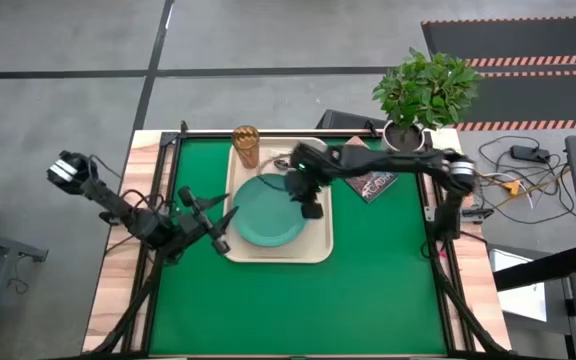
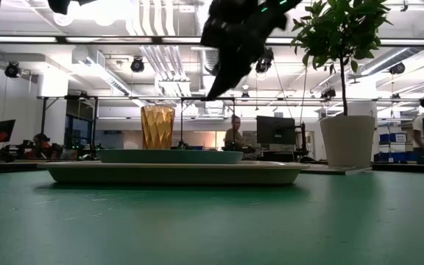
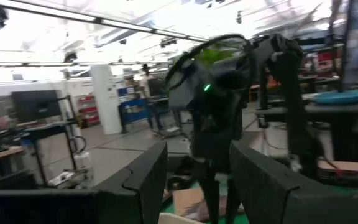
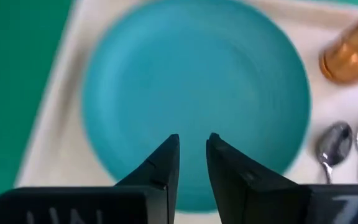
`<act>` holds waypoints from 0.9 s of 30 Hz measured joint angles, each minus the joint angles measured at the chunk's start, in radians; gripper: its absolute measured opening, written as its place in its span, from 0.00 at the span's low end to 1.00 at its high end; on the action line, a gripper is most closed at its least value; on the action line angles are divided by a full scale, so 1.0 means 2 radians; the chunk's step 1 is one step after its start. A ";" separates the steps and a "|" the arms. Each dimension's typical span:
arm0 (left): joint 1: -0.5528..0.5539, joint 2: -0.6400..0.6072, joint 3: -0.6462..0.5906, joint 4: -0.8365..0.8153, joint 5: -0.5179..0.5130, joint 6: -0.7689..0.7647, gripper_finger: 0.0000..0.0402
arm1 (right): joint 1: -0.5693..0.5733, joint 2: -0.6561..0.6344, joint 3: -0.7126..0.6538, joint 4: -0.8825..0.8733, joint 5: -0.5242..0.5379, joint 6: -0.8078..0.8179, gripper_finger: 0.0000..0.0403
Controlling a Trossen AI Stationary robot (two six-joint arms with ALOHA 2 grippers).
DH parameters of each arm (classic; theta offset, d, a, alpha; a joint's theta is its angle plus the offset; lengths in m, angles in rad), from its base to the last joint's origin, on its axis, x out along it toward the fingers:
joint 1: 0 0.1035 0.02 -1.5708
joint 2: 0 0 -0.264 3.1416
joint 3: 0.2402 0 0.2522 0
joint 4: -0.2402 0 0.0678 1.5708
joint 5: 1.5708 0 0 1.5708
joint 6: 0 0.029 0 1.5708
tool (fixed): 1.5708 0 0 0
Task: Pick and place plate/cup/fork/spoon on tray
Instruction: Return to Home Position
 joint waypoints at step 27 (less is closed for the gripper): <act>-0.016 -0.202 0.001 -0.556 0.330 -0.222 0.00 | 0.100 -0.445 -0.569 0.515 0.075 0.073 0.17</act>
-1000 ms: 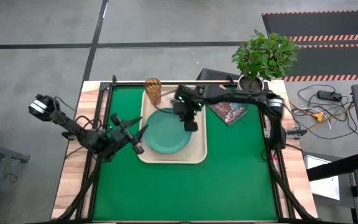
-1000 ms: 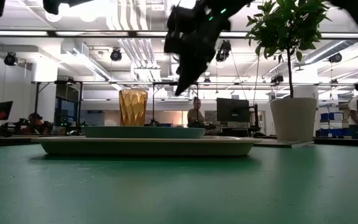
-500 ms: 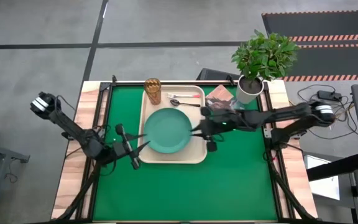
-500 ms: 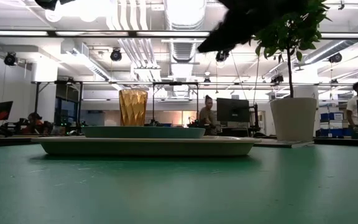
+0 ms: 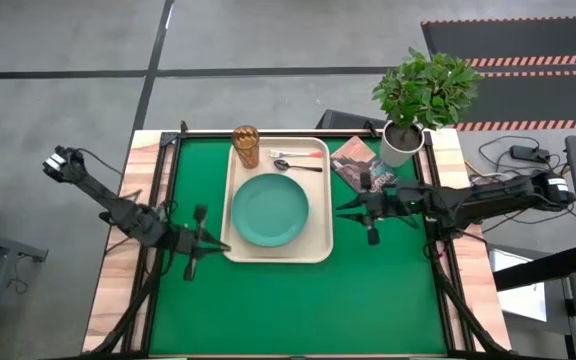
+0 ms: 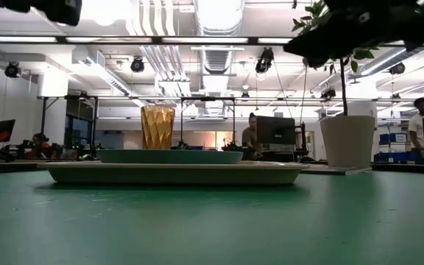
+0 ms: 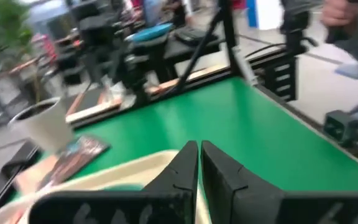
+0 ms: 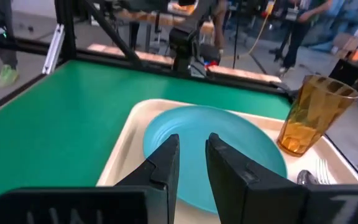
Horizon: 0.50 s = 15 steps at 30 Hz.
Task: Pick and place plate/cup/fork/spoon on tray
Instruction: Return to Home Position
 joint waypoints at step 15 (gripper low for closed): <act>0.006 -0.281 -0.138 -0.043 -0.052 -0.011 0.00 | -0.001 -0.185 -0.122 0.041 0.004 -0.008 0.17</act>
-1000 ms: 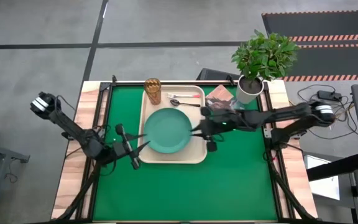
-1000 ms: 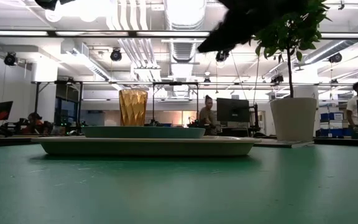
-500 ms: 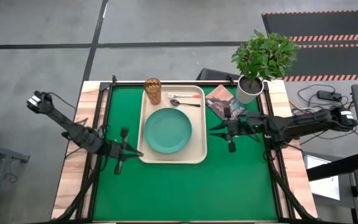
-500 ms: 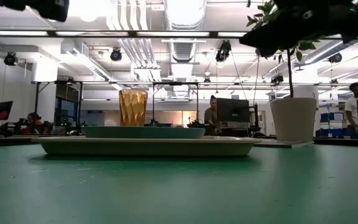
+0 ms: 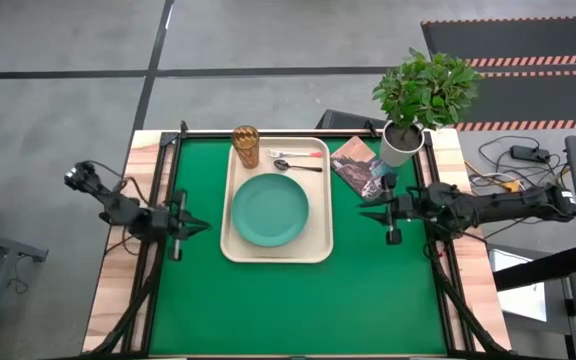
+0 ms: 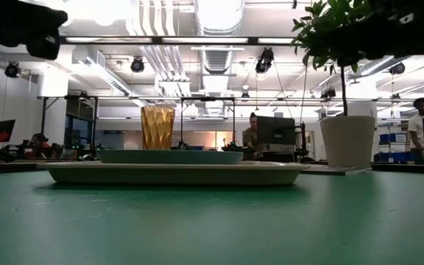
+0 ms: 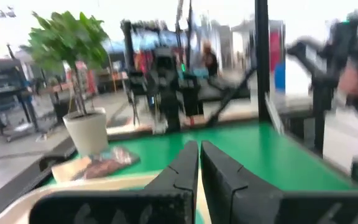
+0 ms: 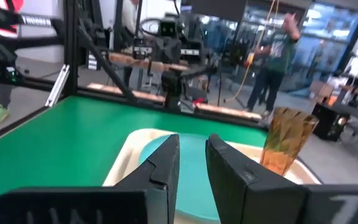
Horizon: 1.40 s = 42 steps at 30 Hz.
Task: Pick and place plate/cup/fork/spoon on tray
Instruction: Return to Home Position
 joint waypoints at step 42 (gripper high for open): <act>0.001 -0.034 -0.059 -0.009 -0.043 0.041 0.00 | 0.000 -0.237 -0.092 -0.095 0.000 0.006 0.17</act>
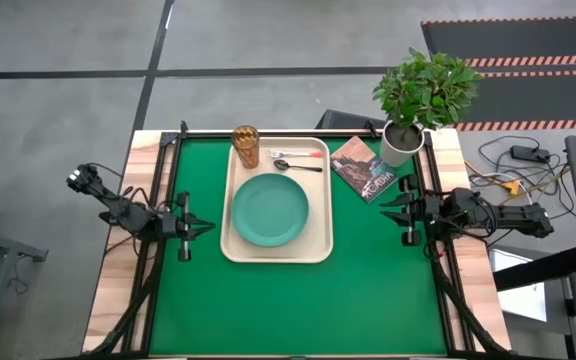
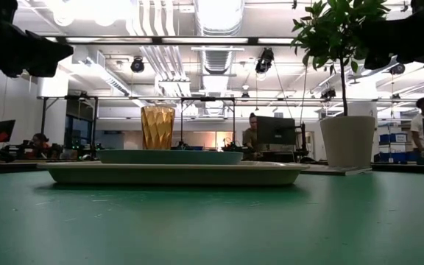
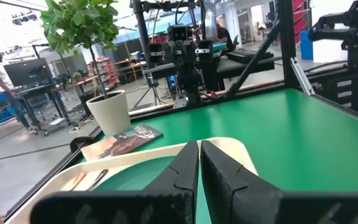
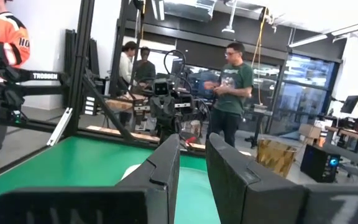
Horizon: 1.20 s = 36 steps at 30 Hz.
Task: Pick and place plate/cup/fork/spoon on tray
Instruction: Return to Home Position
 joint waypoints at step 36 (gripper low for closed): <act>0.000 0.064 0.000 -0.001 0.001 0.000 0.00 | 0.000 0.000 0.000 0.000 0.000 0.000 0.17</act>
